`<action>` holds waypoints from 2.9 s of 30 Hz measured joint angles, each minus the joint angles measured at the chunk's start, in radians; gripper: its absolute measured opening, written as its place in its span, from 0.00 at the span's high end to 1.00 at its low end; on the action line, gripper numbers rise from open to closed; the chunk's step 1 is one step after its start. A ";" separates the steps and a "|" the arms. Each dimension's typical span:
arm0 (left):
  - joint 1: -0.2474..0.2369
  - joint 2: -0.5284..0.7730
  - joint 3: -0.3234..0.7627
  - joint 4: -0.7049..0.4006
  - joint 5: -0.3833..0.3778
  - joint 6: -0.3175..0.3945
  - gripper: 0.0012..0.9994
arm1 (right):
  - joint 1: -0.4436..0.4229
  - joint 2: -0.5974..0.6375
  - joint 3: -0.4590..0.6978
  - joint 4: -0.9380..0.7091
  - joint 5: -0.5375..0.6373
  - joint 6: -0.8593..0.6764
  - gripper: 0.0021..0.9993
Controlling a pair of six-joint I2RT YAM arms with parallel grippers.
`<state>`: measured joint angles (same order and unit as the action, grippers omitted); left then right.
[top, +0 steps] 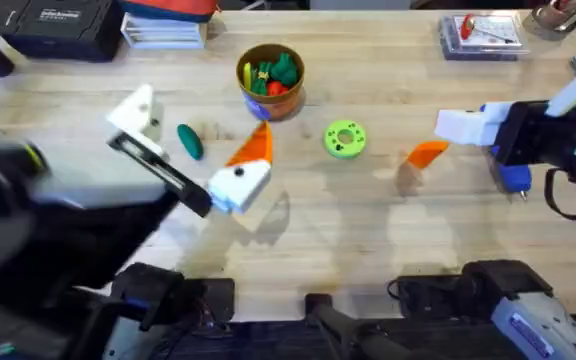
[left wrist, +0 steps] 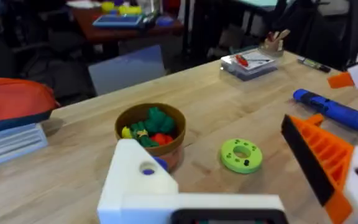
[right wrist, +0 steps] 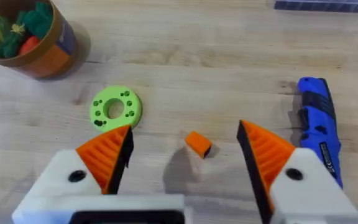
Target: Pick up the gripper from the table and insert it into the empty holder that is missing its gripper. Then pick up a screw, insert it into the mounting hole, and use the screwdriver to tighten it. Finally, clean up the table by picking up the vegetable and placing it into the bucket.
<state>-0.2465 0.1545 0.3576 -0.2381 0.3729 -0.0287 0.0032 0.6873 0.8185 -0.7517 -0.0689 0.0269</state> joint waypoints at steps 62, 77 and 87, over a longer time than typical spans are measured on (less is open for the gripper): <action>0.006 -0.149 -0.350 0.182 0.226 -0.135 0.01 | 0.000 0.000 0.000 0.000 0.000 0.000 0.01; 0.006 -0.149 -0.349 0.170 0.417 -0.189 0.01 | 0.000 0.000 0.000 -0.005 -0.012 -0.002 0.01; 0.006 -0.149 -0.349 0.170 0.421 -0.189 0.01 | 0.000 0.284 0.165 -0.212 -0.044 -0.255 0.01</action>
<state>-0.2401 0.0055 0.0082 -0.0685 0.7937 -0.2180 0.0032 0.9714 0.9833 -0.9634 -0.1130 -0.2285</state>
